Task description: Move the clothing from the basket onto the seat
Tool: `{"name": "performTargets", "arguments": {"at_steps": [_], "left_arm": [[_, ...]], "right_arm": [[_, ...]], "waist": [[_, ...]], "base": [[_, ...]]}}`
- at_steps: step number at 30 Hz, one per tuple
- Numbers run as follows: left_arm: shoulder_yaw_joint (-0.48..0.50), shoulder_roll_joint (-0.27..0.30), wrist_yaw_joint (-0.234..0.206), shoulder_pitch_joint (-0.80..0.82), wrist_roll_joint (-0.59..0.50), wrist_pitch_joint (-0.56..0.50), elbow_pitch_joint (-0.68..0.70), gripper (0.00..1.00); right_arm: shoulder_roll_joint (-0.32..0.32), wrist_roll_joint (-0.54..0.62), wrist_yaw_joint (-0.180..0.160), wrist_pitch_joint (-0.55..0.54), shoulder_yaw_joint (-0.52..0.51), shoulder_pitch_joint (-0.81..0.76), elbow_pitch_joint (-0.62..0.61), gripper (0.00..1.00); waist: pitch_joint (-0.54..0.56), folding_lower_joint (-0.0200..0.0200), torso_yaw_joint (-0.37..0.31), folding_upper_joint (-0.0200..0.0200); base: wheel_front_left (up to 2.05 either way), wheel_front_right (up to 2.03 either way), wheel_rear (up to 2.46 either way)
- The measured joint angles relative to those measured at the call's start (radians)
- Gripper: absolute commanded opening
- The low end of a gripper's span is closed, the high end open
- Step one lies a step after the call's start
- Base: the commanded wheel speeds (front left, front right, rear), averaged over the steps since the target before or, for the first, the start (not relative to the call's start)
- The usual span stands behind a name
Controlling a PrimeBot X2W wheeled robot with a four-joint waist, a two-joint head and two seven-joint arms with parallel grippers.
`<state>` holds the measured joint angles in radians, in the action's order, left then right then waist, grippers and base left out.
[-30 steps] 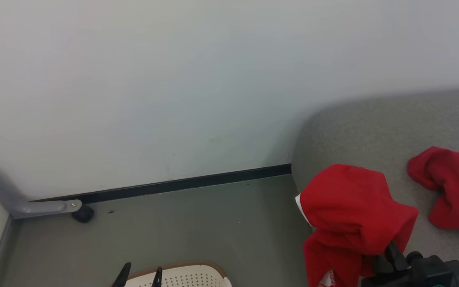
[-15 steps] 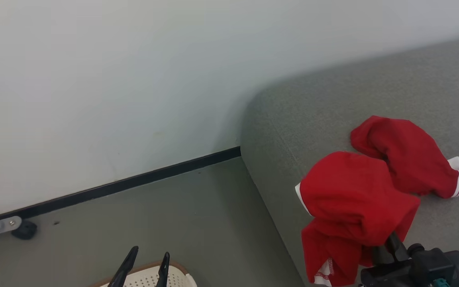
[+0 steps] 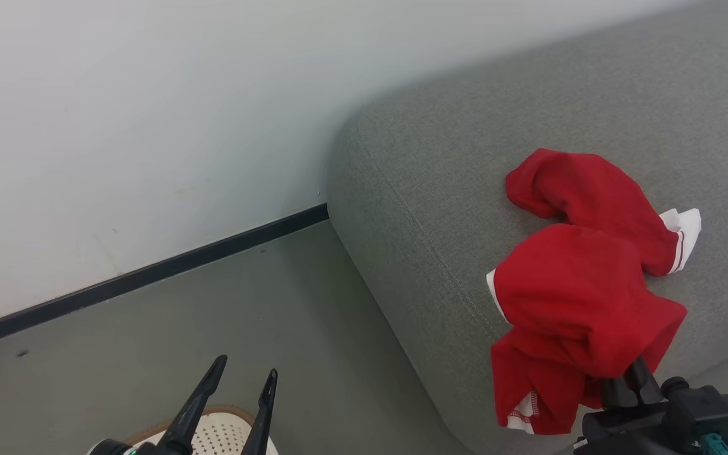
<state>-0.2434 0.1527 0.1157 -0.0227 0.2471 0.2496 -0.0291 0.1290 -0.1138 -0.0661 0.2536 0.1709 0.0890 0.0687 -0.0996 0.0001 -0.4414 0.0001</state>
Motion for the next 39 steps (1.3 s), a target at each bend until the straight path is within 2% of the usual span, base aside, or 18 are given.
{"name": "performTargets", "arguments": {"at_steps": [20,23,28,34,39], "left_arm": [[-0.052,0.012,0.009,0.038,-0.005,0.0,0.016,1.0],[-0.104,0.038,0.01,0.038,0.001,0.0,0.053,1.0],[-0.198,0.087,0.015,0.036,-0.005,0.0,0.098,1.0],[-0.218,0.127,0.015,0.036,-0.006,0.0,0.133,1.0],[-0.23,0.167,0.015,0.036,-0.012,0.0,0.161,1.0]], "right_arm": [[-0.021,0.007,-0.004,0.0,-0.029,0.001,-0.013,0.0],[-0.026,-0.009,-0.004,0.0,-0.05,0.008,0.002,0.0],[-0.02,-0.048,0.002,0.0,-0.122,0.047,0.017,0.0],[0.026,-0.082,0.024,0.0,-0.202,0.132,0.02,0.0],[0.061,-0.165,0.027,0.0,-0.328,0.218,0.032,0.0]], "waist": [[-0.044,0.0,-0.022,0.0],[-0.047,0.0,-0.021,0.0],[-0.064,0.0,-0.02,0.0],[-0.106,0.0,-0.016,0.0],[-0.156,0.0,-0.014,0.0]], "base": [[0.0,0.0,0.0],[0.0,0.0,0.0],[0.0,0.0,0.0],[0.0,0.0,0.0],[0.0,0.0,0.0]]}}
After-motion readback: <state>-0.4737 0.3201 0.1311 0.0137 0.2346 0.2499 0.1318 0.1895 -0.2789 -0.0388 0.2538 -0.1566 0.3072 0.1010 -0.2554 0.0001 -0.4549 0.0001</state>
